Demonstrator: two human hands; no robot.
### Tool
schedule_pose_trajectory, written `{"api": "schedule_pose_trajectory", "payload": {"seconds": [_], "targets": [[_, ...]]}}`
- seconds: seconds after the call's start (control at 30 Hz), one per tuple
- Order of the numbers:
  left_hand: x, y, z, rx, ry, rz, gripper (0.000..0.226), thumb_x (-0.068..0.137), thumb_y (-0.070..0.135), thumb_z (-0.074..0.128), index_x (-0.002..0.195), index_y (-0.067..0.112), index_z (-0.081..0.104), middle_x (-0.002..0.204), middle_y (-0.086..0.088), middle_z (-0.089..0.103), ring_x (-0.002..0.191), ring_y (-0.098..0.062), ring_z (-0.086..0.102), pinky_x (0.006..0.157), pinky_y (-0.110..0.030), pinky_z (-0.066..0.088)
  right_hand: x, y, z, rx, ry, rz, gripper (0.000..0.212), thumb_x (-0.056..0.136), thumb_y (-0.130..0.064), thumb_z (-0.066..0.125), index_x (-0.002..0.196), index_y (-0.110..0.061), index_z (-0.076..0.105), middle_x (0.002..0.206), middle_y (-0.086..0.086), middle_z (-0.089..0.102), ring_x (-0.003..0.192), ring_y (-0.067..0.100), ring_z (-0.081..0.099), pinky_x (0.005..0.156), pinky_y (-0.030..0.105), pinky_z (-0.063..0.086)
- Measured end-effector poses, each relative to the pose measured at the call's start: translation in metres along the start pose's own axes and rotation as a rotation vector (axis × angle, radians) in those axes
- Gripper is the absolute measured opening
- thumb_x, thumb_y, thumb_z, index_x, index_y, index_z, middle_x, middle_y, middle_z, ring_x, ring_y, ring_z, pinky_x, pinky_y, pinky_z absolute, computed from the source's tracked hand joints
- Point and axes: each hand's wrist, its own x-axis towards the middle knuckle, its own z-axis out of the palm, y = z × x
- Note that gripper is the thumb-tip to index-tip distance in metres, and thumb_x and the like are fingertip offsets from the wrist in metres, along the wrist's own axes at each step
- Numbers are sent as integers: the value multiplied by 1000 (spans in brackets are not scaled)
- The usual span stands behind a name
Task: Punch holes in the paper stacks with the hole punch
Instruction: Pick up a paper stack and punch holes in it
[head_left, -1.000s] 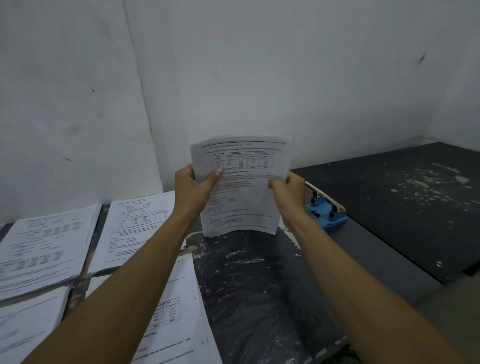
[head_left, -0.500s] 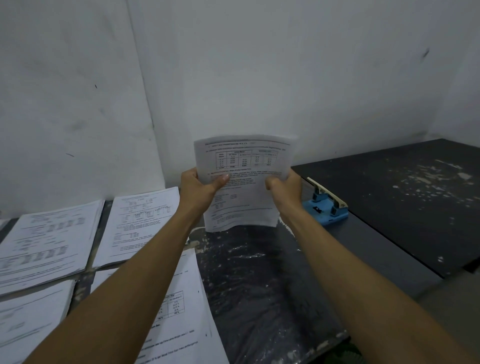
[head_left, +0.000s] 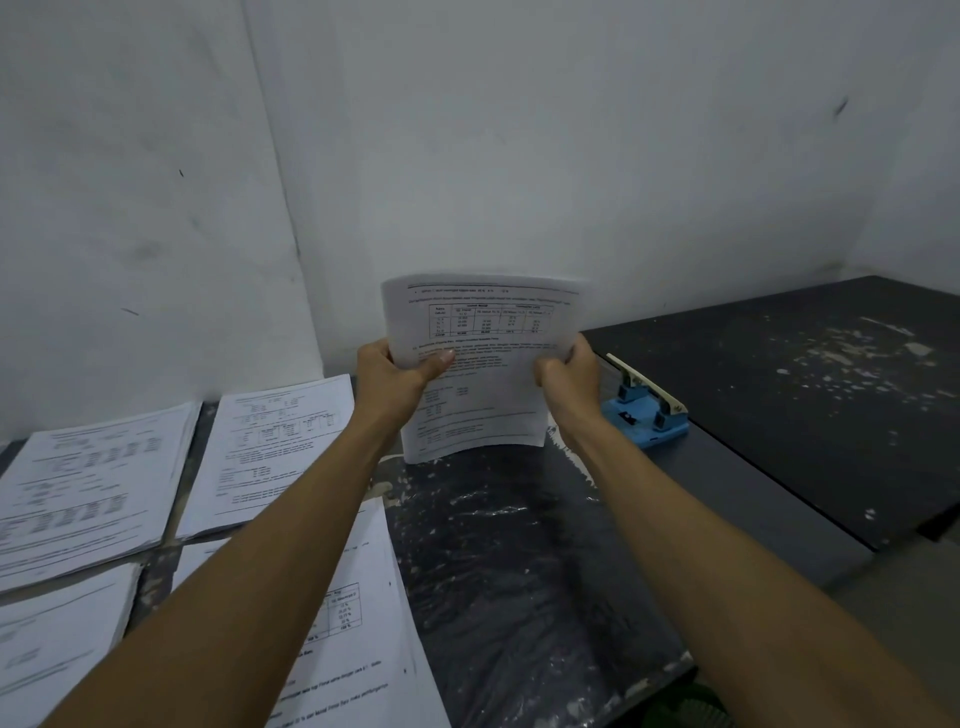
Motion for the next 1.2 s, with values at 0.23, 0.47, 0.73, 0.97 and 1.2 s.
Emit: {"api": "schedule_pose_trajectory", "payload": {"seconds": [0.23,0.47,0.73,0.97,1.2], "targets": [[3,-1,-3,16,9,-1,35,78,24,85,110,17,72,104,4,74,87,-15,73,72,-32,61,1,1,1,-71,-40,-17,31,78,3,54,104,-13,60,96,-4,67,85,9,63,62,19,52],[0,-2,-5,36,-1,-7,33,78,23,85,108,16,72,99,6,73,84,-13,72,70,-30,59,1,11,-7,-139,-129,-59,32,91,-2,53,119,-13,64,108,-7,68,98,8,63,79,23,53],[14,32,-11,-80,-7,-32,26,73,23,88,93,21,72,93,3,77,75,-14,76,60,-28,61,12,-17,-18,-91,-155,-61,11,97,-13,60,94,-22,67,88,-10,71,76,6,69,62,19,56],[14,33,-7,-203,-164,-216,33,79,11,83,109,10,71,103,-7,78,88,-28,76,72,-43,62,24,-24,-40,-70,-176,64,10,93,-18,66,88,-24,72,92,-6,76,82,14,73,69,30,60],[4,1,16,-154,-139,-265,26,82,10,81,107,12,71,97,-4,78,82,-25,77,66,-40,62,34,-8,-59,-204,-193,163,3,89,-16,71,87,-15,72,90,-1,76,82,20,71,72,37,58]]}}
